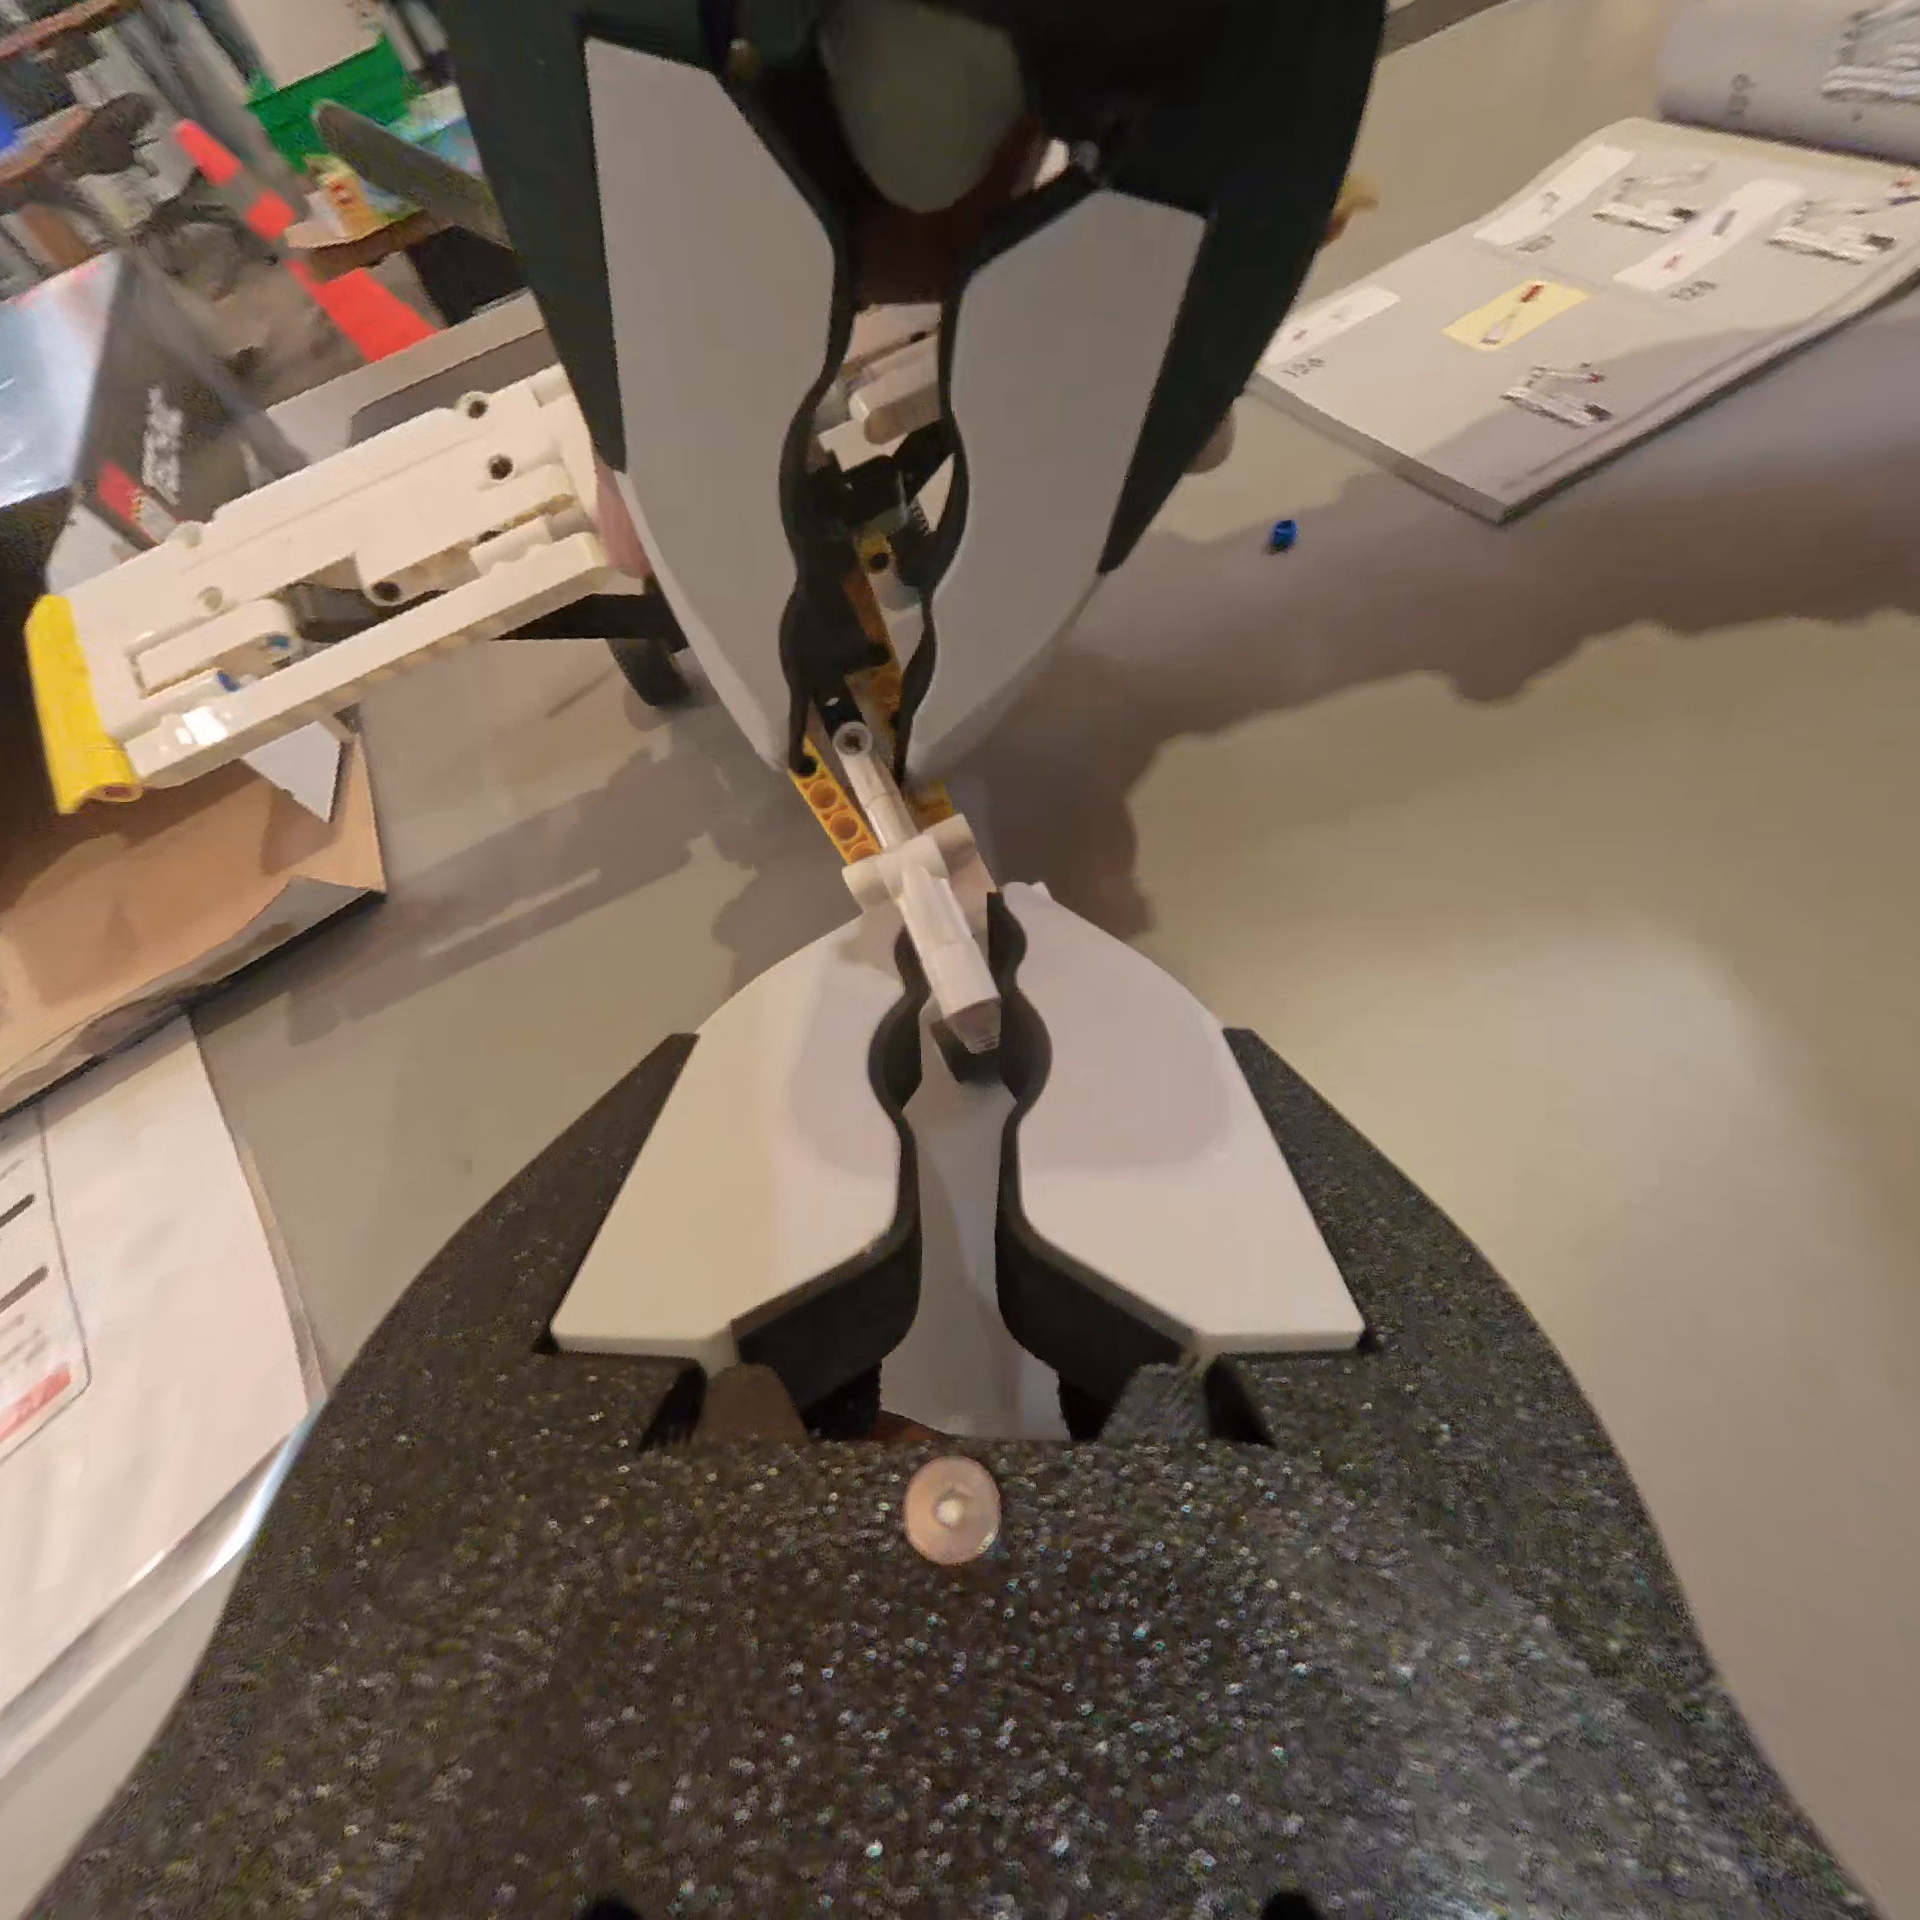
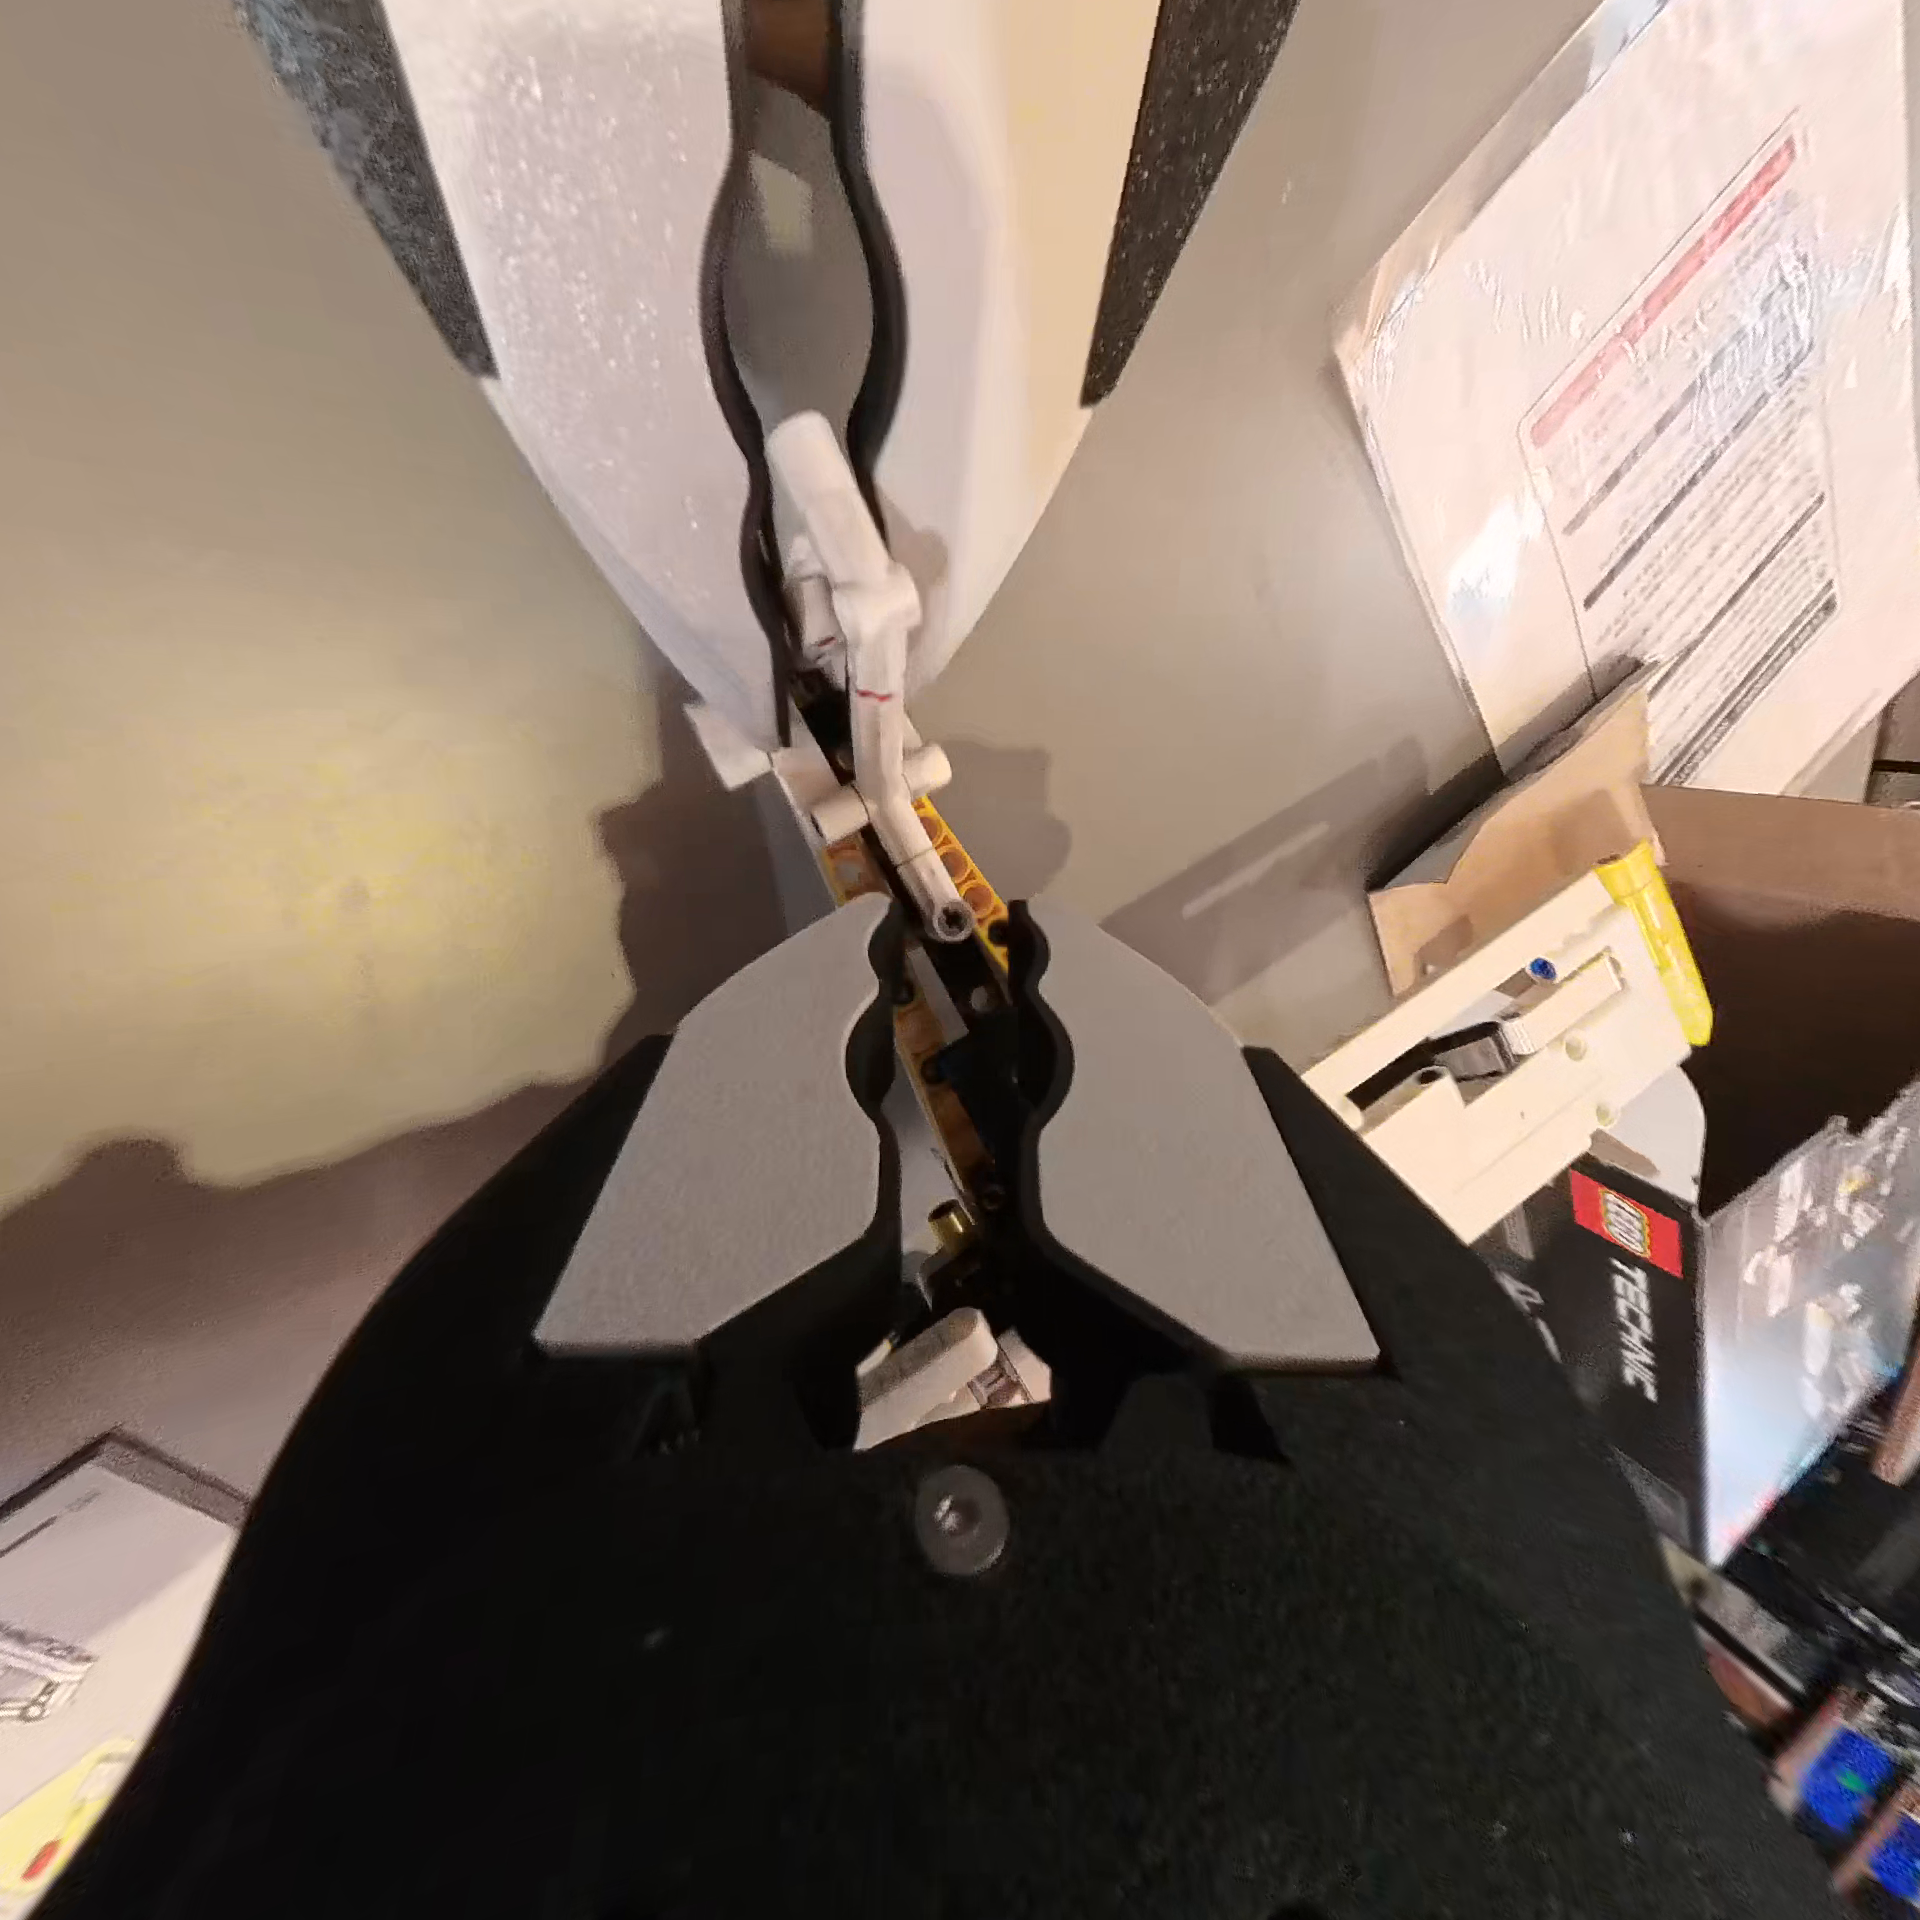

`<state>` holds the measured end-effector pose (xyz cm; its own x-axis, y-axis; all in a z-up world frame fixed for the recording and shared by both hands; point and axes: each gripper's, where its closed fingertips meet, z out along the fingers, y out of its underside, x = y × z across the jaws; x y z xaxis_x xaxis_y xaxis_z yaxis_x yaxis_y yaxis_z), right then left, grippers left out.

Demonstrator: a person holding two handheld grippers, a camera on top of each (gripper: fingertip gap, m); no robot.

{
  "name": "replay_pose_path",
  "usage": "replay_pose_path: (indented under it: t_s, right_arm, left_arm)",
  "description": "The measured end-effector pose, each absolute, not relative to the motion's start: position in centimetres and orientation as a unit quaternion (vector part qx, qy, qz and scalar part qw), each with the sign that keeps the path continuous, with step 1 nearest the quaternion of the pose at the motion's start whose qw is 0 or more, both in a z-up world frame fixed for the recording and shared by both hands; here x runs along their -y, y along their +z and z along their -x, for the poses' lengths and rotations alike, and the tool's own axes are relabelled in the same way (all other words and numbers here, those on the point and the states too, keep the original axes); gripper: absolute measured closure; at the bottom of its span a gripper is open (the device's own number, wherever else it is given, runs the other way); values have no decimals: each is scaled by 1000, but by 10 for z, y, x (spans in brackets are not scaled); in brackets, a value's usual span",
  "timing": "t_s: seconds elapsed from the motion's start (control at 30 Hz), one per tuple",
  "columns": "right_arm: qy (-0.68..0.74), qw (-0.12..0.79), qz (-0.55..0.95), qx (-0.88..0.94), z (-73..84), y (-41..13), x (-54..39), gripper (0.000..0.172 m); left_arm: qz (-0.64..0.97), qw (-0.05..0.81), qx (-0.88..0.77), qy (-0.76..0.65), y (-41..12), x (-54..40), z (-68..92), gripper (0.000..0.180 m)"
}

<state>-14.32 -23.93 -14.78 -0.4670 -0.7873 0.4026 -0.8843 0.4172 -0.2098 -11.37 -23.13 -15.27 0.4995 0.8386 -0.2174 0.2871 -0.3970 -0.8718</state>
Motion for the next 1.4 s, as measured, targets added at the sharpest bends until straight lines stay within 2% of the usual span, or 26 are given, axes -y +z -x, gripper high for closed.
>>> replay_pose_path:
  t_s: [0.03, 0.3, 0.53, 1.4]
  right_arm:
    - [201, 112, -499, 836, 141, -148, 240, 156]
    - [204, 49, -488, 847, 126, -142, 258, 163]
    - [197, 43, -492, 847, 124, -145, 257, 156]
    - [218, 51, -485, 846, 122, -145, 267, 163]
  left_arm:
    - [769, 412, 357, 332, -152, 234, 112, 170]
    - [793, 443, 323, 266, -153, 263, 96, 167]
    - [777, 445, 349, 276, -150, 264, 92, 165]
    - [770, 430, 389, 267, -143, 273, 90, 171]
